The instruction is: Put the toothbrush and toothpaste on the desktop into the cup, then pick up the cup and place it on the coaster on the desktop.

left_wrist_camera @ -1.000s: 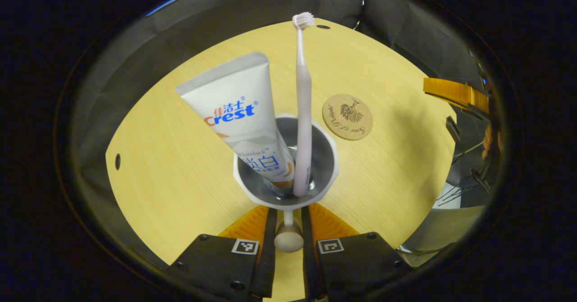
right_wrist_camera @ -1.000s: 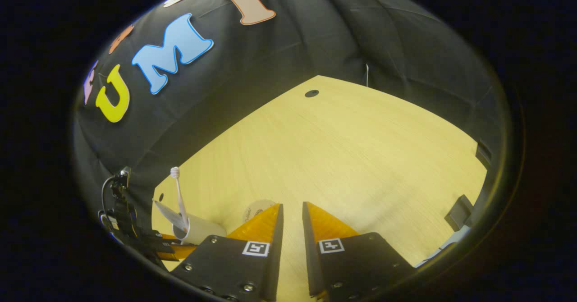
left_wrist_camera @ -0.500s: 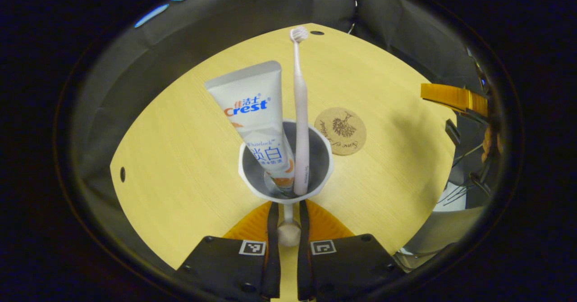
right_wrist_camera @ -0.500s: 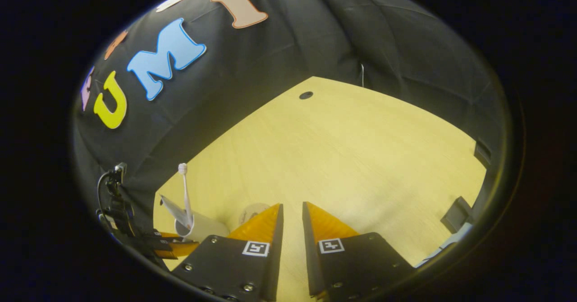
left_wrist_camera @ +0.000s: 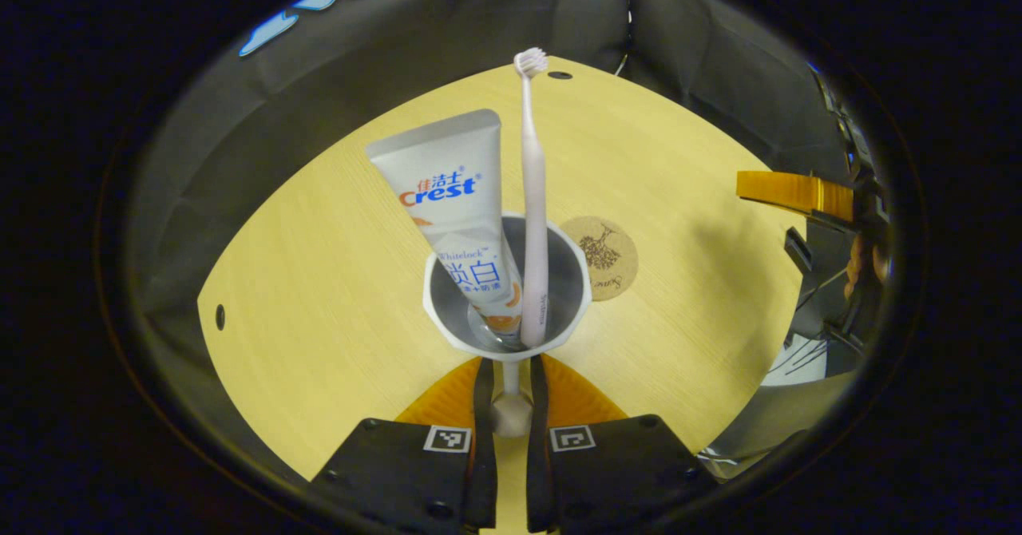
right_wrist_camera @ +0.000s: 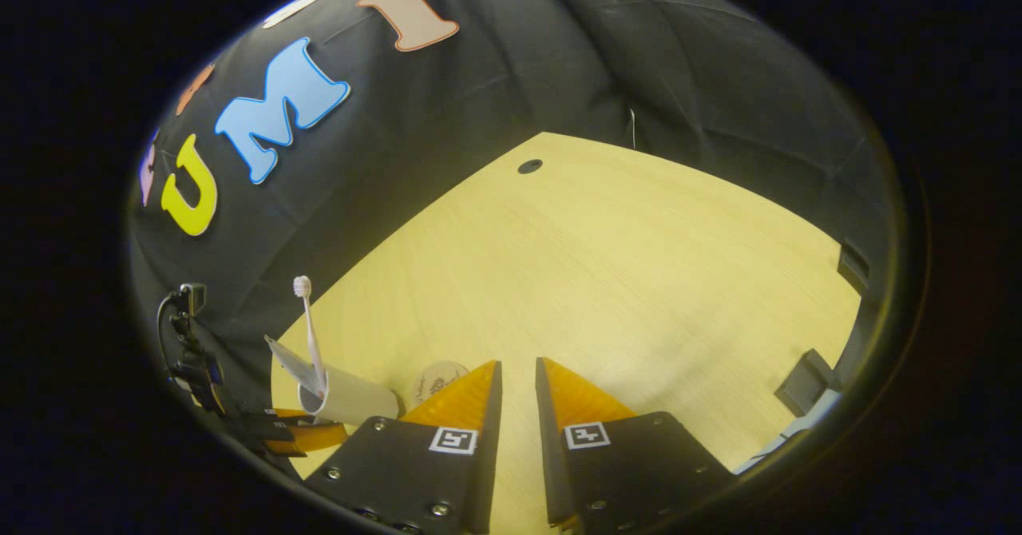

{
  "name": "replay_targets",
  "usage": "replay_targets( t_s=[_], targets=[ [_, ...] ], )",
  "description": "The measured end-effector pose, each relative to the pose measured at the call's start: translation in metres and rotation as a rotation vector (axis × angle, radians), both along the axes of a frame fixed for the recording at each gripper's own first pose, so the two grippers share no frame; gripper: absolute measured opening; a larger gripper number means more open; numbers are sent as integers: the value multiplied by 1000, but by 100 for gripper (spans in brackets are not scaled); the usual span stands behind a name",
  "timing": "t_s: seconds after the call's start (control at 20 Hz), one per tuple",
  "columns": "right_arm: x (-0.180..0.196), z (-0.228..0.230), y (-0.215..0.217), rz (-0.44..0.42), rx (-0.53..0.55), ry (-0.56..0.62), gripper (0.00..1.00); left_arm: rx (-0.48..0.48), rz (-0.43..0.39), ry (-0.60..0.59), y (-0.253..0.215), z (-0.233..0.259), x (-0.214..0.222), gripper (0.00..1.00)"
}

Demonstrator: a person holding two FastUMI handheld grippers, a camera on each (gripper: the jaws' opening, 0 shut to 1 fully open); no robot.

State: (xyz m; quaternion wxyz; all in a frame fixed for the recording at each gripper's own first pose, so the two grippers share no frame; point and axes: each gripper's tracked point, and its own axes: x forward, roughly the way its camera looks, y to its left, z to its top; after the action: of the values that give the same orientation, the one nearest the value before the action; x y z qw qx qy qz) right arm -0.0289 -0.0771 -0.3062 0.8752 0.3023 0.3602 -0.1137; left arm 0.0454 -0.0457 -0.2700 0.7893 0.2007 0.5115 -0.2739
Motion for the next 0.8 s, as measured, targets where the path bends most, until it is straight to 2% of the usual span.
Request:
replay_targets(
  t_s=[0.25,0.8],
  targets=[
    [-1,0,-8,-4,2,3,25,-9,-29,9,-3,0,4,21],
    [-15,-8,-44,-71,15,26,25,-8,-103,20,-26,-1,11,21]
  ],
)
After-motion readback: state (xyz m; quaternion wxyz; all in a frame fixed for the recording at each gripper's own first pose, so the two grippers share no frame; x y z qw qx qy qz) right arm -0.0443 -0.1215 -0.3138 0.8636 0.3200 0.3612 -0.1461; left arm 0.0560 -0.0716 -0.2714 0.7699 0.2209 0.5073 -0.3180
